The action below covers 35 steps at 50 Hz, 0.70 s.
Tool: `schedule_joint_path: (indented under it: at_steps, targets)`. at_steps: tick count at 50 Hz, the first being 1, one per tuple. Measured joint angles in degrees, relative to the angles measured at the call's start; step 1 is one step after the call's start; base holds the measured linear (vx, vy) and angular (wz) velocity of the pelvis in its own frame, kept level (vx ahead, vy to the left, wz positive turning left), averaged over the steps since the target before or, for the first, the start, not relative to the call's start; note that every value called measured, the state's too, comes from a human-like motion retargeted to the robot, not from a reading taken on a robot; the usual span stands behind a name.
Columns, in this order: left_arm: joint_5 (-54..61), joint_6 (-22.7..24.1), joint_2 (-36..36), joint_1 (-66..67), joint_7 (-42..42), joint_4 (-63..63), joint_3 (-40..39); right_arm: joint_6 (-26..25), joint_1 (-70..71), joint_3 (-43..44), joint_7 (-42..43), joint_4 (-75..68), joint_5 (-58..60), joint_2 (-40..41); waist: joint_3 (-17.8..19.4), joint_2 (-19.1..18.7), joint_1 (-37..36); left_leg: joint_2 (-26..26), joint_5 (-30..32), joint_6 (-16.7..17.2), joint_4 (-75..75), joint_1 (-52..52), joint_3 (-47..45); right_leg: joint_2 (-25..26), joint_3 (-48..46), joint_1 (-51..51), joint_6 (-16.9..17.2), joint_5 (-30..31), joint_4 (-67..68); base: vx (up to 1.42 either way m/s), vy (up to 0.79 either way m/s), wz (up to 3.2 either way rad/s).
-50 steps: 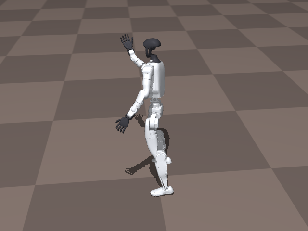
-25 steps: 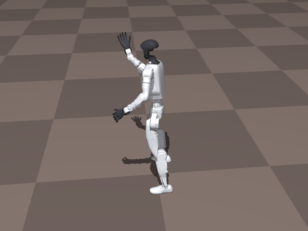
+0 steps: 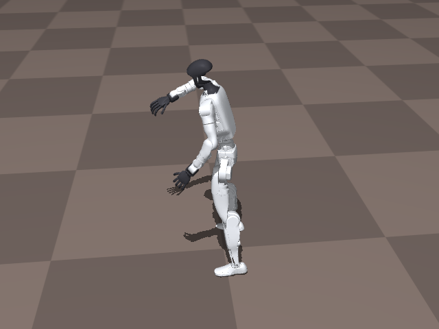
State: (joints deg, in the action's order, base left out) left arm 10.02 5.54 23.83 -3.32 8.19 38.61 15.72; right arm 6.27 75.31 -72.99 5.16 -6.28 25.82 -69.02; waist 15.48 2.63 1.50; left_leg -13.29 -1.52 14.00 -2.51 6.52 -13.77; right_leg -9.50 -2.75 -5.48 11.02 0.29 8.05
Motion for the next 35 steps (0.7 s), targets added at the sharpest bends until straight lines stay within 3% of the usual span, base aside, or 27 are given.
schedule_joint_path:
  at_steps: [3, 5, 8, 18, 20, 23, 28, 35]
  targets:
    - [-4.58, 0.28, -0.18, -2.47, -3.04, 1.69, 3.56, 0.23, -5.92, 0.65, 0.03, -5.15, 6.42, -0.89, 0.44, -0.26, 1.65, -0.51, 0.22, 0.19, -0.14, 0.26, -1.42, 0.82, 0.93, -0.15, 0.05, 0.58, -1.22, 0.0, -0.06, -0.39]
    - [-7.35, 2.33, 0.16, -1.65, -5.93, 1.4, 6.4, 3.19, -11.94, 2.92, 0.41, -7.84, 10.7, -2.18, -1.08, -0.03, 2.92, -0.84, -2.9, -2.19, 5.01, -1.81, -2.23, 0.43, 0.96, -1.4, 0.17, -1.95, 1.53, 0.05, -0.05, -0.26]
    - [-8.64, 3.21, 1.4, -2.55, -8.15, 0.75, 8.69, 3.03, -16.58, 4.97, 0.75, -10.15, 15.63, -3.05, -1.52, -0.2, 3.88, -1.14, -0.86, -0.89, 1.72, 0.34, -3.11, 1.66, 2.56, -0.54, -0.42, -0.88, -0.94, 0.05, -0.06, -0.4]
    - [-10.27, 2.38, 1.07, -3.91, -5.24, 3.01, 8.04, 0.28, -19.1, 3.79, 1.54, -13.86, 23.69, -5.08, -3.25, -0.39, 6.61, -2.34, -1.07, -0.79, 1.67, 3.21, -5.44, 3.29, 4.14, 0.01, -0.64, -2.21, 0.97, 0.05, -0.03, -0.18]
    - [-11.41, 2.87, 1.23, -4.19, -4.88, 1.78, 7.93, 1.44, -20.19, 4.84, 0.74, -14.82, 22.58, -5.86, -3.59, 0.2, 6.99, -2.88, -3.34, -0.81, 7.79, 0.34, -5.26, 2.22, 2.9, -1.19, 0.28, -3.72, 4.46, 0.02, -0.02, 0.25]
    - [-7.04, 2.96, 1.47, -4.6, -4.56, -1.93, 6.9, 1.76, -22.53, 7.61, 1.49, -13.66, 16.55, -6.22, -3.72, -0.05, 7.08, -2.72, -2.19, -0.74, 5.06, 0.47, -3.88, 2.58, 2.41, -0.63, 0.01, -2.84, 2.24, -0.02, -0.02, 0.25]
    - [4.0, 3.64, 2.64, -4.41, -3.24, -8.94, 5.83, 2.96, -30.32, 19.23, -0.23, -5.16, -8.4, -4.74, -2.95, 1.98, 6.61, -2.68, -2.77, -0.27, 7.85, -2.89, -1.71, 1.47, 0.03, -1.22, 0.72, -2.93, 2.57, -0.06, -0.01, 0.36]
    - [12.55, 3.24, 2.08, -3.33, 0.27, -12.27, 1.7, 3.52, -29.25, 25.46, 0.42, 14.71, -28.71, 5.36, -0.1, 6.57, 0.82, -1.57, -0.65, -0.59, 4.19, -3.9, 3.38, 0.81, -2.66, 0.3, 0.18, -1.59, -0.56, -0.09, 0.01, 0.46]
